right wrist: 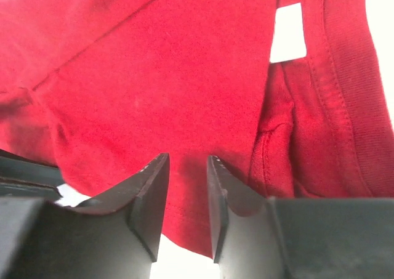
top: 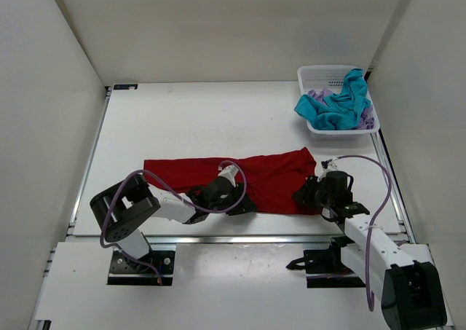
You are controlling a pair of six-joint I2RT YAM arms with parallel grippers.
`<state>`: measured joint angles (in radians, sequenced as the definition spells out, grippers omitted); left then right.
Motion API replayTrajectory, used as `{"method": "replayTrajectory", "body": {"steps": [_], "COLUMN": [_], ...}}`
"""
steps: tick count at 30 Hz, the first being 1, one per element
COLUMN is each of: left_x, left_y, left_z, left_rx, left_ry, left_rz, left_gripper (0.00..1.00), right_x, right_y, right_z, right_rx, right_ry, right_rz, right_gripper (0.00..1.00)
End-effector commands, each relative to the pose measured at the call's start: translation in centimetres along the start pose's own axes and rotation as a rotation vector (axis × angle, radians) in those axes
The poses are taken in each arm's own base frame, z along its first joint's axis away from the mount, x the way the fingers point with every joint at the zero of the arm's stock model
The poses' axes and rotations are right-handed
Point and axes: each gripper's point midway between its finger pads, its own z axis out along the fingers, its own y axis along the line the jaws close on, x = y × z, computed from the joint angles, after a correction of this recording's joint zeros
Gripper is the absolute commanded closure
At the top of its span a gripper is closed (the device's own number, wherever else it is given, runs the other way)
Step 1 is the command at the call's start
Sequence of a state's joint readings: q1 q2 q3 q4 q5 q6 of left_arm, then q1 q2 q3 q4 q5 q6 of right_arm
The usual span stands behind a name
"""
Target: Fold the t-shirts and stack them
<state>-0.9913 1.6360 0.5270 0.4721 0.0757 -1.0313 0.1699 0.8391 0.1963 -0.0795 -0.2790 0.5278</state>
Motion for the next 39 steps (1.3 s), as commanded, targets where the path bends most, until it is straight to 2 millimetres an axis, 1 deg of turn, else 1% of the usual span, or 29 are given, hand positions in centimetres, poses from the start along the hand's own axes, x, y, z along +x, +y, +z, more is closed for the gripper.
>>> {"method": "replayTrajectory", "body": {"steps": [1, 2, 3, 4, 5, 7, 8, 9, 11, 12, 13, 14, 15, 16, 17, 18, 21, 23, 24, 26, 27, 28, 30, 32, 34, 36, 37, 38, 39], "left_x": [-0.9, -1.0, -1.2, -1.4, -1.8, -2.7, -3.3, -4.5, -7.3, -8.3, -10.0, -11.6, -12.5, -13.9, -15.7, -15.9, -18.0, -18.2, -18.5, -17.8, -18.3, -17.7, -17.6, -17.3, -17.4, -16.5, -16.7, -16.5, -16.4], "left_y": [-1.0, -1.2, -1.2, -1.5, -1.8, -2.0, -2.4, -2.6, -2.0, -1.9, -0.7, 0.3, 0.6, 2.3, 3.4, 4.4, 8.3, 10.1, 10.7, 12.1, 12.4, 13.2, 14.1, 14.8, 15.8, 17.1, 17.1, 17.5, 18.0], "left_z": [-1.2, -1.5, -1.7, -2.1, -2.3, -3.0, -3.2, -3.4, -4.1, -4.3, -4.8, -5.3, -5.7, -6.3, -7.2, -7.5, -9.2, -9.8, -9.9, -9.9, -10.0, -9.7, -9.8, -9.9, -10.2, -10.4, -10.5, -10.5, -10.7], "left_rx": [0.034, 0.034, 0.028, 0.032, 0.033, 0.021, 0.031, 0.033, 0.026, 0.021, 0.005, 0.0, 0.001, -0.037, -0.05, -0.062, -0.106, -0.133, -0.125, -0.146, -0.152, -0.167, -0.168, -0.179, -0.192, -0.211, -0.207, -0.214, -0.221], "left_ry": [-0.033, -0.036, -0.046, -0.049, -0.061, -0.073, -0.08, -0.104, -0.145, -0.165, -0.192, -0.218, -0.233, -0.267, -0.308, -0.315, -0.38, -0.395, -0.397, -0.389, -0.404, -0.383, -0.382, -0.388, -0.403, -0.398, -0.401, -0.394, -0.401], "left_rz": [0.021, 0.043, 0.062, 0.074, 0.099, 0.13, 0.148, 0.155, 0.131, 0.133, 0.107, 0.083, 0.078, 0.05, 0.023, 0.004, -0.071, -0.11, -0.132, -0.161, -0.172, -0.185, -0.216, -0.235, -0.263, -0.302, -0.3, -0.303, -0.315], "left_gripper": [0.54, 0.55, 0.54, 0.55, 0.55, 0.56, 0.56, 0.56, 0.55, 0.55, 0.55, 0.56, 0.55, 0.55, 0.55, 0.55, 0.55, 0.55, 0.55, 0.55, 0.56, 0.56, 0.56, 0.56, 0.56, 0.57, 0.57, 0.57, 0.57], "right_x": [-3.3, -5.0, -5.5, -6.7, -7.0, -9.8, -10.3, -11.2, -14.7, -15.3, -15.6, -17.0, -17.5, -17.5, -18.1, -18.4, -18.0, -17.5, -17.4, -17.3, -17.7, -17.5, -17.8, -17.7, -17.6, -17.5, -17.7, -17.4, -17.3], "right_y": [2.3, 3.1, 3.0, 3.7, 3.2, 3.5, 2.3, 2.1, 1.9, 1.5, 1.4, 1.5, 1.1, 0.8, 1.0, 0.7, -0.3, -0.4, -0.5, -1.2, -1.4, -1.5, -2.0, -2.6, -3.2, -3.9, -3.9, -4.0, -4.1], "right_z": [-1.0, -1.4, -1.3, -1.6, -1.4, -1.2, -0.5, 0.2, 0.7, 1.4, 2.2, 2.0, 2.5, 3.1, 3.2, 3.6, 4.9, 5.4, 5.6, 6.0, 6.0, 6.2, 6.4, 6.6, 6.6, 6.7, 6.6, 6.7, 6.6], "right_rx": [-0.033, -0.035, -0.025, -0.037, -0.022, -0.025, 0.008, 0.009, -0.023, -0.015, -0.022, -0.05, -0.049, -0.037, -0.04, -0.027, 0.001, -0.013, -0.015, 0.005, 0.012, 0.011, 0.015, 0.026, 0.041, 0.061, 0.055, 0.053, 0.048], "right_ry": [-0.07, -0.114, -0.123, -0.154, -0.153, -0.21, -0.207, -0.219, -0.302, -0.3, -0.294, -0.323, -0.324, -0.317, -0.32, -0.315, -0.285, -0.264, -0.261, -0.262, -0.27, -0.262, -0.264, -0.253, -0.268, -0.274, -0.275, -0.262, -0.262], "right_rz": [-0.038, -0.053, -0.058, -0.061, -0.053, -0.048, -0.027, -0.024, -0.009, 0.009, 0.01, 0.009, 0.023, 0.029, 0.019, 0.018, 0.031, 0.045, 0.054, 0.059, 0.061, 0.071, 0.077, 0.085, 0.103, 0.113, 0.11, 0.125, 0.124], "right_gripper": [0.7, 0.7, 0.69, 0.71, 0.73, 0.75, 0.76, 0.79, 0.85, 0.85, 0.84, 0.8, 0.74, 0.69, 0.68, 0.66, 0.66, 0.67, 0.7, 0.71, 0.72, 0.77, 0.83, 0.96, 0.99, 1.0, 1.0, 0.97, 0.88]}}
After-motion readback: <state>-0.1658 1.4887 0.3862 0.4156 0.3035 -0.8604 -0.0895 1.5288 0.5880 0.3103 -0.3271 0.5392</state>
